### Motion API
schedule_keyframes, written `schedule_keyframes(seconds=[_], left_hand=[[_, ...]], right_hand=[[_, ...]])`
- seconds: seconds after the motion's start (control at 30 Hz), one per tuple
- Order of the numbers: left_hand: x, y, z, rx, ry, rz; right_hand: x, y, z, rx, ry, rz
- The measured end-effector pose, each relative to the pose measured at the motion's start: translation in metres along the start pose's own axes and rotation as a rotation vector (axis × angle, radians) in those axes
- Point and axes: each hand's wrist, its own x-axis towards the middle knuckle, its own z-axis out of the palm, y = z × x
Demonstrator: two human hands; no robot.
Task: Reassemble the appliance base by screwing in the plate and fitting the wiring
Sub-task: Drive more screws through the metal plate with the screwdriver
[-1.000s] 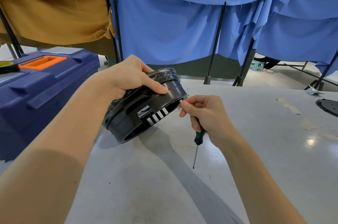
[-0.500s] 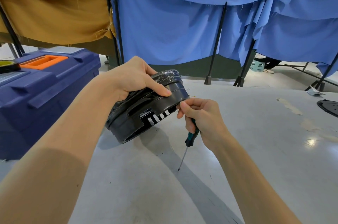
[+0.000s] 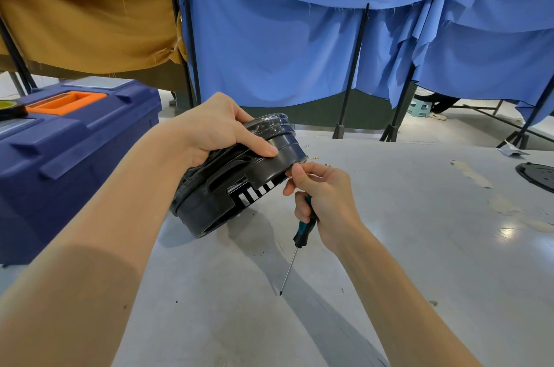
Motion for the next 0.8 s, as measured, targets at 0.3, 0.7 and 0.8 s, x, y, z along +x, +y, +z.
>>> schedule_keyframes(seconds=[0.3,0.7,0.8], left_hand=[[-0.002,0.001,-0.001,0.009,-0.014,0.002],[-0.004,0.003,0.018,-0.015,0.086,0.049],[-0.005,0.004,0.024,0.004,0.127,0.075]], right_hand=[[0.000,0.003,-0.001,-0.001,0.029,0.168],[-0.011,-0.008,0.023,0.829,0.106,0.451],[-0.014,-0.011,0.027,0.847,0.211,0.460]])
